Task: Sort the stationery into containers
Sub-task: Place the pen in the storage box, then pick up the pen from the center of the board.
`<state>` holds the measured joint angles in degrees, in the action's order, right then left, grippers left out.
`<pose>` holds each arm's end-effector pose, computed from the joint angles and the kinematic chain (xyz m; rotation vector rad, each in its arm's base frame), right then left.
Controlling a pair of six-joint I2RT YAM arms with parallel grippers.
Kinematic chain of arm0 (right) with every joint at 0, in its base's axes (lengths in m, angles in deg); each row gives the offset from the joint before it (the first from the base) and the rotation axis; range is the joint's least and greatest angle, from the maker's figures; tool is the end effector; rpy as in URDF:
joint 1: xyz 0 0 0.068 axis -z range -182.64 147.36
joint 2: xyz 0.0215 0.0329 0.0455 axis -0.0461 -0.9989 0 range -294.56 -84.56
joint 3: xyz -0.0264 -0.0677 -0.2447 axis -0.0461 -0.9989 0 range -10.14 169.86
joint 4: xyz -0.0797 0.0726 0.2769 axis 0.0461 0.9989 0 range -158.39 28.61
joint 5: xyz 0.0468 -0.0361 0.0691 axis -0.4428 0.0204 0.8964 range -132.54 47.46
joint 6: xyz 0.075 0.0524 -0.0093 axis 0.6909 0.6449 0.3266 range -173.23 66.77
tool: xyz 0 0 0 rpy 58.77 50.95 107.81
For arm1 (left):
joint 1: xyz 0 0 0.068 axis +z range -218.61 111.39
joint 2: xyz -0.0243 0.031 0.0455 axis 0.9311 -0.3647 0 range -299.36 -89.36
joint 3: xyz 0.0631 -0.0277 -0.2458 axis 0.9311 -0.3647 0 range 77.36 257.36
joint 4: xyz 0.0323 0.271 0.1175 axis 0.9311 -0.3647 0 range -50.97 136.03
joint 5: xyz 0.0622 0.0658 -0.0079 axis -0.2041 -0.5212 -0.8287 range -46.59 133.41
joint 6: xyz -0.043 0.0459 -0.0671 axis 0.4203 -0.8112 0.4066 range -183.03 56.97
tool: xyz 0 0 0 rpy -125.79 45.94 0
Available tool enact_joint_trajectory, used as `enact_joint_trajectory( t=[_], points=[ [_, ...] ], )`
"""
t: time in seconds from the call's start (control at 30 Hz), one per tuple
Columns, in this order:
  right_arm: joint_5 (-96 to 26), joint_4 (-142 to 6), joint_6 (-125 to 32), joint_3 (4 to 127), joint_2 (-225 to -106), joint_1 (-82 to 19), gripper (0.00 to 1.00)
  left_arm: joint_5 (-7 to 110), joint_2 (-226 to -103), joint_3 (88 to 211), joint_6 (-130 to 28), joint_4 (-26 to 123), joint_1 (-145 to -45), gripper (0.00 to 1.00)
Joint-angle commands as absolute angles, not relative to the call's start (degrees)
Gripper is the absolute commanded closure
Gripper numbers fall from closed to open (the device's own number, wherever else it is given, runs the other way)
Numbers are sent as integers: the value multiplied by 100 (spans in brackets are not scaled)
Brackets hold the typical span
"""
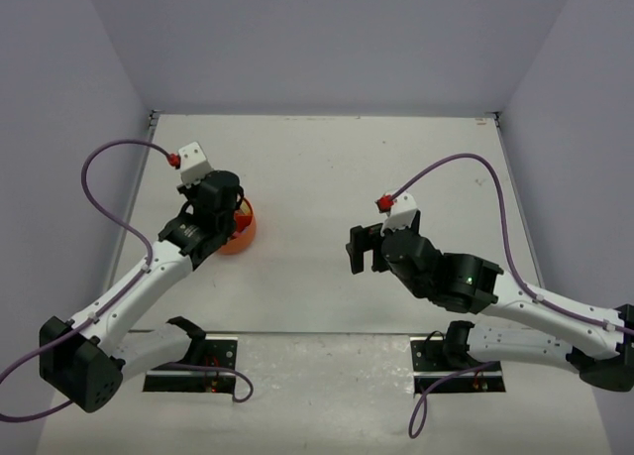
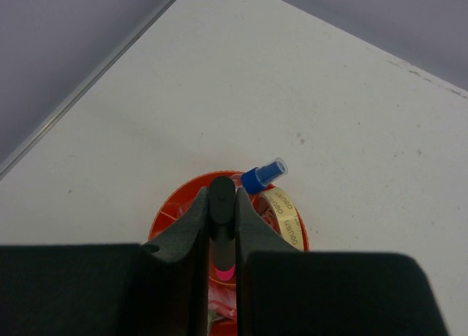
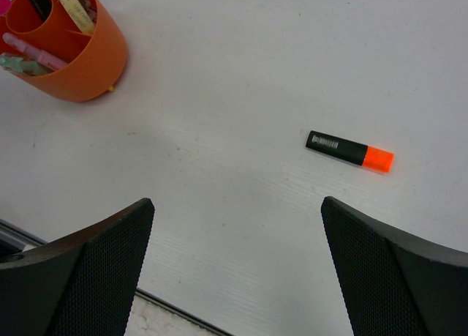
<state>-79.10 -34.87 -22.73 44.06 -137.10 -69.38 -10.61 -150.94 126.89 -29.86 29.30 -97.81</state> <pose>0.1521 0.2291 0.3027 -0.2725 2.0128 0.3971 0.2940 -0.0878 0.2704 -0.5996 1.7650 0.2316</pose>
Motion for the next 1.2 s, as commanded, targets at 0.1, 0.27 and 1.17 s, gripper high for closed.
enact_joint_trajectory(
  t=[0.1,0.27,1.17],
  points=[
    [-7945,-3498,-2176,4339,-13791,-6935,1,-1132,-15251,12434,-3148,3876,-9496,100],
    [-7970,-3490,-2214,4313,-13817,-6926,1,-1038,-15443,12313,-3052,4037,-9471,100],
    [-4915,-3611,-5804,5092,-16829,-3507,2,2499,-12871,13317,-3583,1383,-9480,0]
  ],
)
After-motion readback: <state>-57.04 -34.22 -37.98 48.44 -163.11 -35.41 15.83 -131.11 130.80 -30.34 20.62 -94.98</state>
